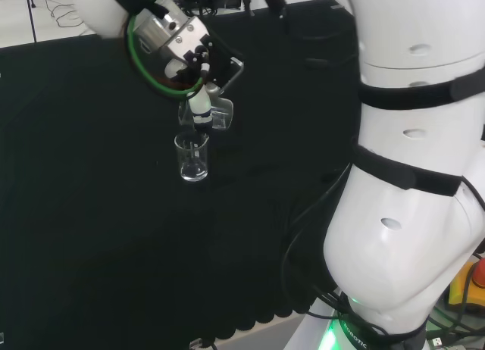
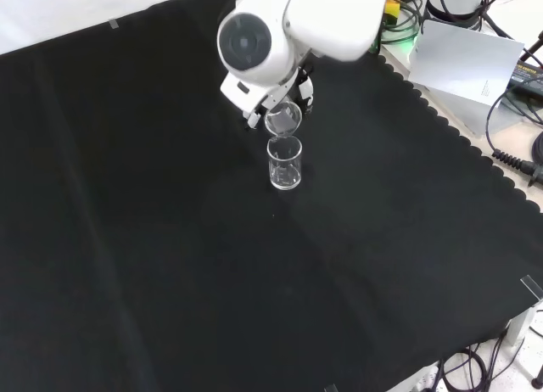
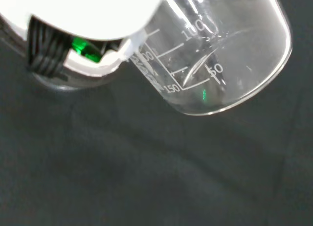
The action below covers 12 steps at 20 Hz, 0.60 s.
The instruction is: Pour the water from the handheld beaker into the one on the table.
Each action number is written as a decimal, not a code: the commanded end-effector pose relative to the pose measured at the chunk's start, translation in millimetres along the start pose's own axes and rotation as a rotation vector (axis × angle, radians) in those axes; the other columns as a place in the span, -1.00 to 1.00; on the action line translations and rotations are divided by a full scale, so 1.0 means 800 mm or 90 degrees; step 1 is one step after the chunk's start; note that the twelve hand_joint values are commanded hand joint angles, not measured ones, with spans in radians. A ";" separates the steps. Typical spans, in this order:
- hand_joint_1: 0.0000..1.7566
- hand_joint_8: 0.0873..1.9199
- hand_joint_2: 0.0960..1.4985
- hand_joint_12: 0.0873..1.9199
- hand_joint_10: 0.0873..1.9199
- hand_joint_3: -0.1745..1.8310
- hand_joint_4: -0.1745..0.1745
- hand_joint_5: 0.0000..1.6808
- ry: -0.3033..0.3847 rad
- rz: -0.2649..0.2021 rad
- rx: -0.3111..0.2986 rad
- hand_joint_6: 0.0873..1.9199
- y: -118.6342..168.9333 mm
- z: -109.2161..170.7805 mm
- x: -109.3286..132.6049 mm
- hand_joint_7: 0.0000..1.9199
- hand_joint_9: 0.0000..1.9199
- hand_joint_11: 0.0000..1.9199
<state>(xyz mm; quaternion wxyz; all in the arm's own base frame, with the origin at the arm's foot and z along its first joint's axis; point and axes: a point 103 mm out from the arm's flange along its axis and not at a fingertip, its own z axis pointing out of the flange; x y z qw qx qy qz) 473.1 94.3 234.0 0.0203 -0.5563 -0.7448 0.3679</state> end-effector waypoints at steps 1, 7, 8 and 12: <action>0.48 0.03 -0.36 -0.17 -0.15 0.15 -1.00 0.34 0.107 -0.026 -0.097 0.06 -0.003 0.017 -0.029 0.24 0.61 0.20; 0.48 0.03 -0.36 -0.17 -0.15 0.15 -1.00 0.34 0.161 -0.042 -0.124 0.06 0.006 0.034 -0.047 0.24 0.62 0.20; 0.48 0.03 -0.36 -0.18 -0.15 0.15 -1.00 0.34 0.170 -0.045 -0.126 0.06 0.007 0.036 -0.049 0.24 0.62 0.20; 0.48 0.03 -0.35 -0.18 -0.15 0.15 -1.00 0.34 0.201 -0.051 -0.147 0.06 0.014 0.046 -0.066 0.24 0.62 0.20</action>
